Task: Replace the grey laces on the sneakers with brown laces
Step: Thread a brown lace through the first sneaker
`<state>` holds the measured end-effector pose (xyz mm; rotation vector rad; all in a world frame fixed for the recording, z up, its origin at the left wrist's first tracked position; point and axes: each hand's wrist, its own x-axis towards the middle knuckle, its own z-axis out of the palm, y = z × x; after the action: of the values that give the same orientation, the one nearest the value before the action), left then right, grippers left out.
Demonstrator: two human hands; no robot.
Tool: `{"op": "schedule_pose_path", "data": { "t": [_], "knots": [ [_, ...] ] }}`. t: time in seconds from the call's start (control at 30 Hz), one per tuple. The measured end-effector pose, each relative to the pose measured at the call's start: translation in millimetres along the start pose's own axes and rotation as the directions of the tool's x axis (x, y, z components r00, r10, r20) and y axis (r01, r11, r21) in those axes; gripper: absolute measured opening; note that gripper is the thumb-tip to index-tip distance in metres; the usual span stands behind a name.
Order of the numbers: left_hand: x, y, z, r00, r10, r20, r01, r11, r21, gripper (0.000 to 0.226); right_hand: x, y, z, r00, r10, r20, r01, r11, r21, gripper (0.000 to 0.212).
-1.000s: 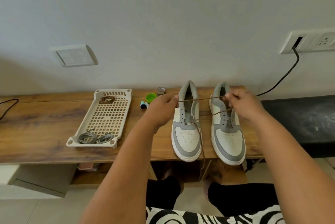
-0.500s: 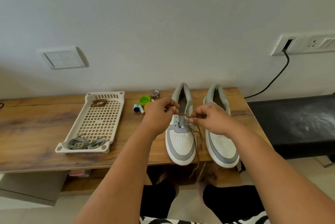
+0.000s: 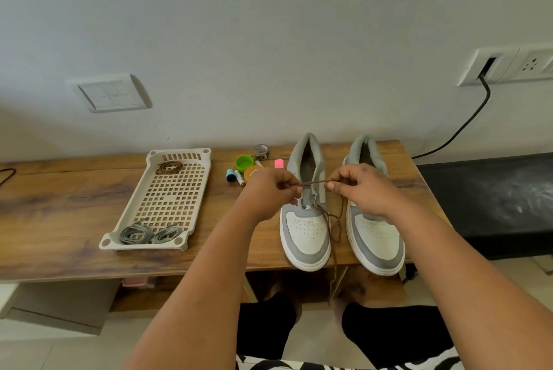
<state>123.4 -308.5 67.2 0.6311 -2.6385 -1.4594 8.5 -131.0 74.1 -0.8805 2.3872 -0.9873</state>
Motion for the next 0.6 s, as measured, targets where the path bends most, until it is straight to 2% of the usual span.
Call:
{"op": "schedule_pose_path", "data": {
  "t": [0.07,0.13,0.2,0.27,0.4,0.5,0.6],
  "knots": [
    [-1,1,-1,1.000,0.002,0.012,-0.002,1.000,-0.008,0.010,0,2,-2,1.000,0.005,-0.009,-0.006,0.998,-0.065,0.013],
    [-2,2,-1,0.999,0.017,0.044,-0.020,0.998,0.063,0.012,-1,0,1,0.999,-0.031,-0.025,0.029,0.997,-0.077,0.035],
    [-2,4,1,0.998,0.027,0.061,-0.033,0.994,0.102,0.012,-1,-8,8,0.998,-0.057,-0.033,0.060,0.993,0.100,0.043],
    [-1,6,5,0.998,0.040,0.052,-0.046,0.992,0.117,0.008,-1,-14,18,0.998,-0.058,0.005,0.055,0.969,0.240,0.032],
    [1,5,10,0.999,0.040,0.023,-0.042,0.995,0.089,0.021,2,-12,30,0.999,-0.044,0.018,0.037,0.958,0.283,0.008],
    [5,-4,9,1.000,-0.003,0.017,0.002,0.998,0.068,0.038,6,-4,29,0.998,0.011,0.060,-0.029,0.949,0.314,0.004],
    [13,-15,12,0.991,-0.083,-0.101,0.094,0.989,0.113,0.027,9,2,29,0.992,0.090,0.091,-0.112,0.955,0.274,0.008]
  ]
}}
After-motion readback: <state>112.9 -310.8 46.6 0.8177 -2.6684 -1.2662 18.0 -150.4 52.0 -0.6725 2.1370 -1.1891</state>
